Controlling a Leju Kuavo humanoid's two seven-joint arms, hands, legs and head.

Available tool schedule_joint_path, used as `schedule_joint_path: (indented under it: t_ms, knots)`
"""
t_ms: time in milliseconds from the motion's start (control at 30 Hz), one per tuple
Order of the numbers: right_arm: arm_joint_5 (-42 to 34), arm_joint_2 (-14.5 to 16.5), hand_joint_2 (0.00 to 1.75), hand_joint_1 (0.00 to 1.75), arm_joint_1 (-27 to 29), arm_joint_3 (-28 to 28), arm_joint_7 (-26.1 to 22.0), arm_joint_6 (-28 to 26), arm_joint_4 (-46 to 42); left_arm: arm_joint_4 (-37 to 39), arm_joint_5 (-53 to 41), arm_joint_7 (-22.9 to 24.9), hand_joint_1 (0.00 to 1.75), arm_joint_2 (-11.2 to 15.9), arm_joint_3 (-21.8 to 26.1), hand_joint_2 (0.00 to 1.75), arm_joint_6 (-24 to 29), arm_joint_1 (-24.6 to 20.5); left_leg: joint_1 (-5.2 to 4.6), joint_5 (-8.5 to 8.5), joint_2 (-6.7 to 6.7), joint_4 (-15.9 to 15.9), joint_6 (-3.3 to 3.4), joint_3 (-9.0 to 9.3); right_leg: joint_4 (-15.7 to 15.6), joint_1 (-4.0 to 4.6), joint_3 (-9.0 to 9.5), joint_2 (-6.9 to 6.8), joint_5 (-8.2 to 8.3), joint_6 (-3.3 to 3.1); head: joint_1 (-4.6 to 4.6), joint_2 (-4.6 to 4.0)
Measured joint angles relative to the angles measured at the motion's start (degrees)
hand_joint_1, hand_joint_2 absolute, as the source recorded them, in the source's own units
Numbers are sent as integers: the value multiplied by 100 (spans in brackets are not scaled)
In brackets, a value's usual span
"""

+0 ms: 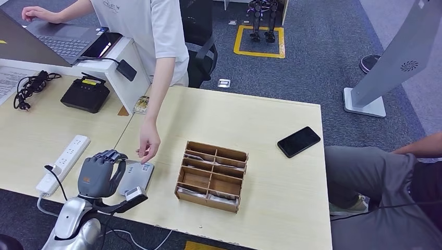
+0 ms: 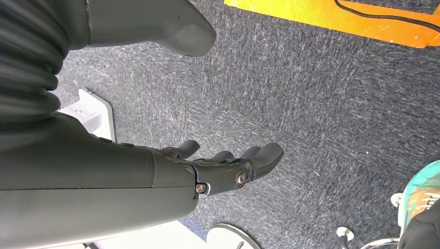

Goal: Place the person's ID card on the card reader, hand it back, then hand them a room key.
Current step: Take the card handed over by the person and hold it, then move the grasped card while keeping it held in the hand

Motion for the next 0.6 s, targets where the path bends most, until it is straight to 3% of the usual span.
schedule_joint_path:
  t_ms: [467,600]
  knots:
    - [24,0,175,0,-1,-2,-6,-3,-2,0,42,-91,175,-26,1,175,-9,13,0,0,0,0,0,0,0,0,0,0,0,0,0,0]
    - [53,0,175,0,-1,-8,-10,-4,-1,-63,680,-419,175,-50,0,175,-161,39,0,0,0,0,0,0,0,0,-1,0,0,0,1,0]
